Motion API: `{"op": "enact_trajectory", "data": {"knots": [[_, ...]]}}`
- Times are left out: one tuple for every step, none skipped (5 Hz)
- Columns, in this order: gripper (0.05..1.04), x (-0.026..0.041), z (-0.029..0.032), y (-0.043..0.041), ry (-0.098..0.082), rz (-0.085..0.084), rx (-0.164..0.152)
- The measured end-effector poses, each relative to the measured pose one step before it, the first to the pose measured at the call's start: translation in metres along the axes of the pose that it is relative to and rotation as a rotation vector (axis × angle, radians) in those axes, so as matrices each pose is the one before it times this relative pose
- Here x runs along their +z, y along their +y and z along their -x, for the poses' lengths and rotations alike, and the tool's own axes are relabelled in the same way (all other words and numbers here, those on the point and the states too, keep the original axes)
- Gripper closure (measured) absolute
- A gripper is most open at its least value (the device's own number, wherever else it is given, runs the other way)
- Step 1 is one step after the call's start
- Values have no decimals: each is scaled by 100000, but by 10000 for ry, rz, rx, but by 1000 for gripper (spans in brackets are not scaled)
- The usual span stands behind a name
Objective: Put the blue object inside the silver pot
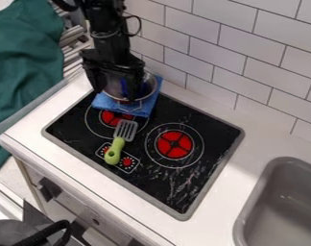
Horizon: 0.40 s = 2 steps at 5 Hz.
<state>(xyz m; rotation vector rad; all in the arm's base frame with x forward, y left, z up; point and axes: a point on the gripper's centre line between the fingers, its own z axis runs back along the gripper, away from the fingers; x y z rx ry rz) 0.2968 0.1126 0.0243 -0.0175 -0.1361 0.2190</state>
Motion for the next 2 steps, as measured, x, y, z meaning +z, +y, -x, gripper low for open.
{"op": "enact_trajectory", "data": {"knots": [[73,-292,598,-375,234,-237,-272],[73,156,417,-301,44,-135,-122]]}}
